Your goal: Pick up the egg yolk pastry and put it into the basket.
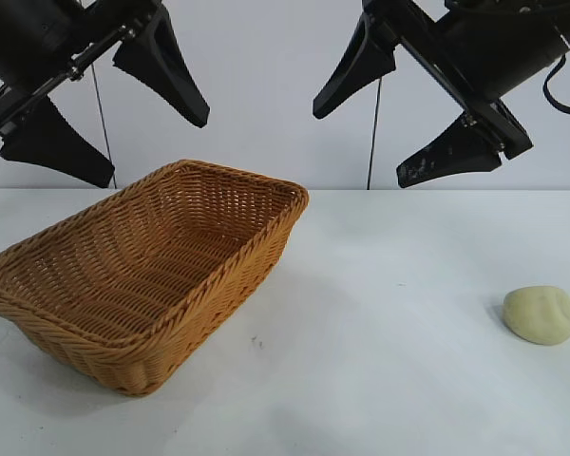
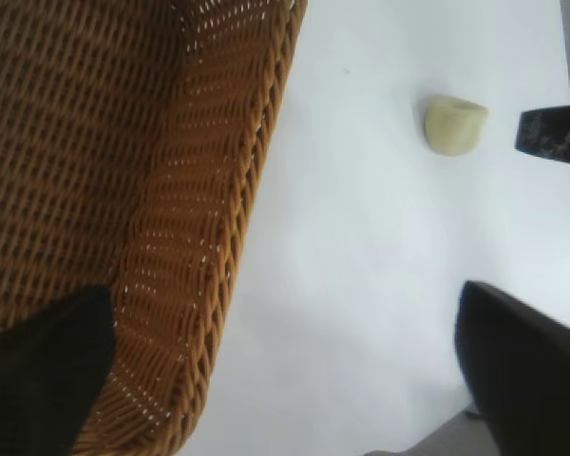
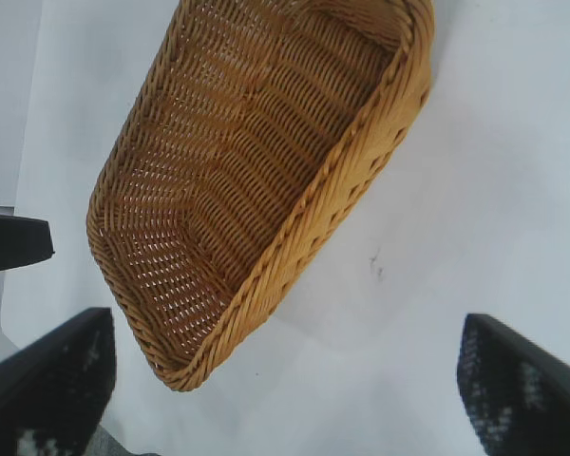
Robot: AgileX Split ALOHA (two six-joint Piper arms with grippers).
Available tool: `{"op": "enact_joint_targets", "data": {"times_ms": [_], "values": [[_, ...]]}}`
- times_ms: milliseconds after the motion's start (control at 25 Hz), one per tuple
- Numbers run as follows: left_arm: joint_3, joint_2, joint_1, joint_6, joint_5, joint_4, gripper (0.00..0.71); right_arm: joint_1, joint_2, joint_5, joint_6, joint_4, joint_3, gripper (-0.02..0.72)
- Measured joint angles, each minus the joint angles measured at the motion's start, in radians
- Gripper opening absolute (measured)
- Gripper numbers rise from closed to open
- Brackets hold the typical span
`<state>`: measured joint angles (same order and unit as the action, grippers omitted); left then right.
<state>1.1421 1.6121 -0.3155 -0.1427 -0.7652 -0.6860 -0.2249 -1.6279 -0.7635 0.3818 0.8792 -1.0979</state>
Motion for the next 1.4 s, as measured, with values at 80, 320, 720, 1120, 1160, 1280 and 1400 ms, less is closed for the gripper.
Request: {"op": "enact_joint_targets", "data": {"times_ms": [80, 320, 720, 1120, 1160, 1280, 1400], "values": [[-0.001, -0.005, 0.0, 0.041, -0.012, 0.02, 0.695, 0.0, 0.0, 0.0, 0.0, 0.0, 0.0, 0.695], [-0.118, -0.124, 0.0, 0.183, -0.014, 0.086, 0.695, 0.0, 0.0, -0.001, 0.0, 0.0, 0.0, 0.695], [-0.299, -0.256, 0.0, 0.614, 0.088, 0.246, 0.696, 0.0, 0.0, -0.001, 0.0, 0.0, 0.0, 0.695], [-0.299, -0.147, 0.0, 1.007, 0.13, 0.363, 0.696, 0.0, 0.0, -0.002, 0.0, 0.0, 0.0, 0.695], [-0.299, -0.126, 0.0, 1.022, 0.135, 0.365, 0.696, 0.0, 0.0, -0.002, 0.0, 0.0, 0.0, 0.695], [-0.299, -0.065, 0.0, 1.044, 0.172, 0.368, 0.696, 0.0, 0.0, -0.002, 0.0, 0.0, 0.0, 0.695], [-0.299, 0.003, 0.0, 1.061, 0.238, 0.37, 0.696, 0.0, 0.0, -0.003, 0.0, 0.0, 0.0, 0.695]]}}
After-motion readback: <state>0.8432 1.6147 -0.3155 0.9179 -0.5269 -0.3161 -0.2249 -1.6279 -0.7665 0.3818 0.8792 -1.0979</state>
